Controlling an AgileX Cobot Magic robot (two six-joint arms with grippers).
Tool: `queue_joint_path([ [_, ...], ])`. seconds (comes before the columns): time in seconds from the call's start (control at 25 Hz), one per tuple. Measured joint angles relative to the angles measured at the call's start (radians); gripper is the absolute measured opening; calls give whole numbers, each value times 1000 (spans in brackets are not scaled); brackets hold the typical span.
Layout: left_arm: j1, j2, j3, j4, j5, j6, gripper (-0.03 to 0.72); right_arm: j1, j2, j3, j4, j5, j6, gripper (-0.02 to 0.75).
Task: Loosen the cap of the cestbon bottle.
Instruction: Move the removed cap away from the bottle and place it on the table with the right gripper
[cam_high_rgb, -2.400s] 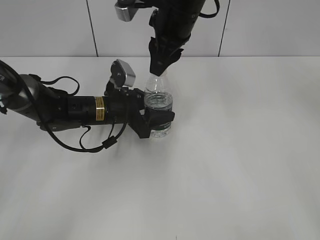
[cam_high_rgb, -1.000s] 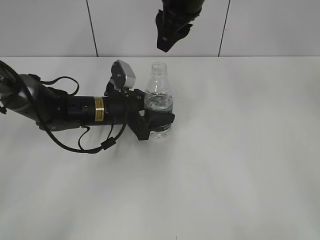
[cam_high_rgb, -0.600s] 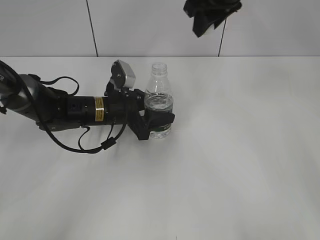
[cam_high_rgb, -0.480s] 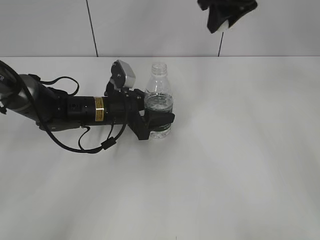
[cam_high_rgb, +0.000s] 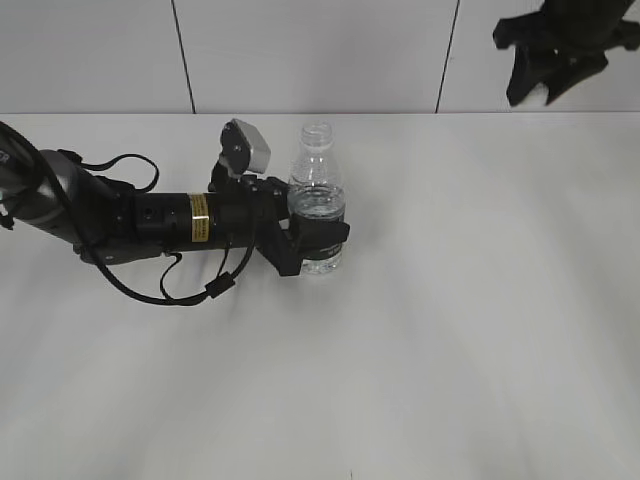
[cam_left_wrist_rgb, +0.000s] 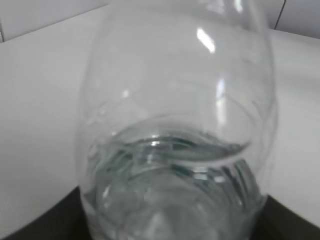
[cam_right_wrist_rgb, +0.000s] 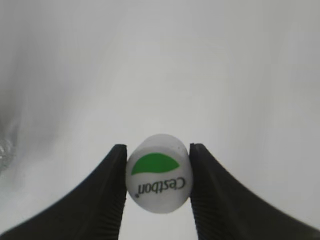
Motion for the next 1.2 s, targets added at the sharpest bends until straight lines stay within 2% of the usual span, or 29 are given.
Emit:
queue_joint_path([
  [0.36,0,0,0,-12,4,0,414,-39,5,300,71,-79,39,290],
  [0.72,0,0,0,-12,4,0,414,-100,5,487,80,-277,63,290],
  [1.04,0,0,0,-12,4,0,414,-108,5,538,75,-368,89,288],
  [1.2,0,0,0,-12,4,0,414,-108,5,538,38,-380,120,288],
])
